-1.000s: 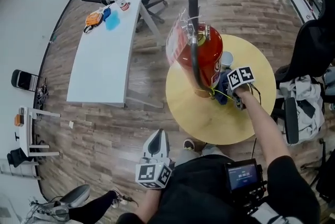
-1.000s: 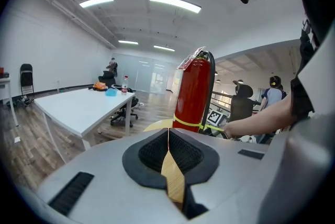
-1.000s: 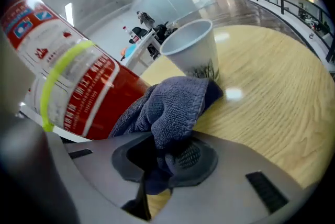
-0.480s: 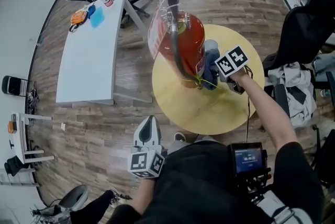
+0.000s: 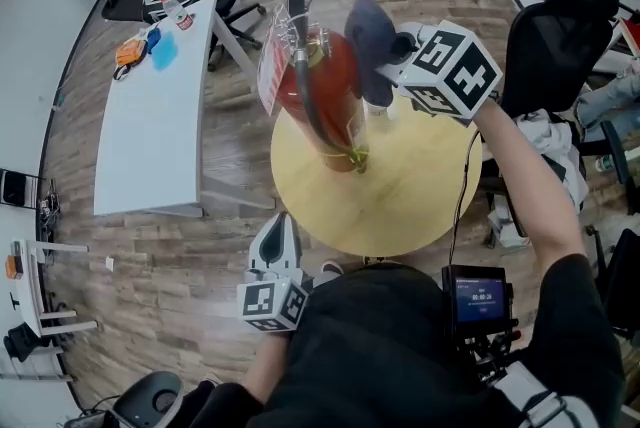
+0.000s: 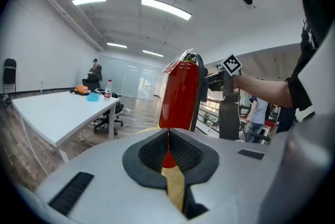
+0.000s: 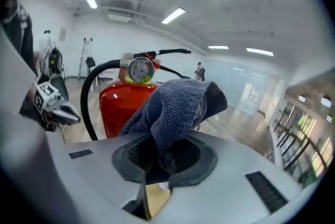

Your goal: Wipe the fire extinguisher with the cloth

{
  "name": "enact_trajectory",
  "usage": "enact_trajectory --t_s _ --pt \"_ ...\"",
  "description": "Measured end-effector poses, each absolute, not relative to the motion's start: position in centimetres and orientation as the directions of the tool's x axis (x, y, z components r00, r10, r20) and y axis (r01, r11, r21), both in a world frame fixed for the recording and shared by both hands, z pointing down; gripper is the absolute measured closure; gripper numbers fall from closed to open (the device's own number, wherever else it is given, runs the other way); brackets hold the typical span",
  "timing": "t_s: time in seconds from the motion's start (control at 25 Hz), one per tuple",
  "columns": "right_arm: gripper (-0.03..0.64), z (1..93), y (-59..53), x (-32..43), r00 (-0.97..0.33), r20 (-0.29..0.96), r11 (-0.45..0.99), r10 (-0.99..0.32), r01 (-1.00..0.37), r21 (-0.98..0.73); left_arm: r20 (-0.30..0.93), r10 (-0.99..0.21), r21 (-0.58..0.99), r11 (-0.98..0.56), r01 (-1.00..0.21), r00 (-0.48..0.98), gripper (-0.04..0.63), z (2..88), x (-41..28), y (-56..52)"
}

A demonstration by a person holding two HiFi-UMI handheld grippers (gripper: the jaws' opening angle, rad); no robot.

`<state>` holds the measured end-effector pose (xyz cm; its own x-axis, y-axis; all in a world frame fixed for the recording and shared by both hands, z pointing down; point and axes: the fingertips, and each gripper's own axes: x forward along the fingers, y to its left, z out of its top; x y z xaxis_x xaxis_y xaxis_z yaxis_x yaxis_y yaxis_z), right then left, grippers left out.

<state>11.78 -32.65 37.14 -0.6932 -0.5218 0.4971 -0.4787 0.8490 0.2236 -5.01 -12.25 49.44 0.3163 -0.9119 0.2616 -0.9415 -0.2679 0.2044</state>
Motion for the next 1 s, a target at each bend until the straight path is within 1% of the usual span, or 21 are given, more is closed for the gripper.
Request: enact_trajectory --t_s 0.12,0.2,0.24,0.32,0.4,0.56,0.72,0.88,1.0 --pt "0.548 34.9 -33.1 11.5 -0.639 0.46 0.775 -0.616 -0.39 0.497 0.262 -0.909 0.208 -0.274 -0.939 0.323 0.572 49.5 -4.9 -12.1" --pt "0.548 34.7 -33.2 11.3 -0.635 0.423 0.736 -0.646 -0.371 0.567 0.266 -0.907 0.21 -0.275 -0.938 0.325 0.572 49.6 -5.0 -11.9" --pt "0.548 34.9 -33.3 11.3 -0.645 0.407 0.735 -0.647 -0.385 0.559 0.268 -0.907 0.211 -0.274 -0.938 0.325 0.572 49.6 -5.1 -11.9" --pt "0.548 36.3 -33.4 11.4 -0.67 0.395 0.761 -0.628 -0.425 0.489 0.273 -0.906 0.215 -0.271 -0.938 0.324 0.572 49.8 -5.3 -11.7" --pt "0.548 39.0 -33.6 11.3 -0.671 0.419 0.784 -0.612 -0.443 0.434 0.28 -0.905 0.216 -0.265 -0.94 0.319 0.572 50.0 -5.4 -11.4" --pt "0.548 47.4 -34.0 11.3 -0.619 0.531 0.816 -0.578 -0.442 0.373 0.307 -0.899 0.215 -0.254 -0.943 0.313 0.572 50.7 -5.7 -10.8" --pt "0.548 57.2 -33.6 11.7 -0.553 0.66 0.85 -0.509 -0.441 0.286 0.333 -0.894 0.221 -0.235 -0.946 0.3 0.572 51.4 -5.9 -10.3" --pt "0.548 65.1 -32.1 12.1 -0.514 0.732 0.858 -0.448 -0.478 0.189 0.341 -0.9 0.222 -0.203 -0.954 0.271 0.572 51.4 -6.4 -9.9" --pt "0.548 69.3 -30.9 12.2 -0.492 0.769 0.855 -0.408 -0.501 0.132 0.35 -0.904 0.216 -0.176 -0.96 0.244 0.572 51.6 -7.2 -9.7"
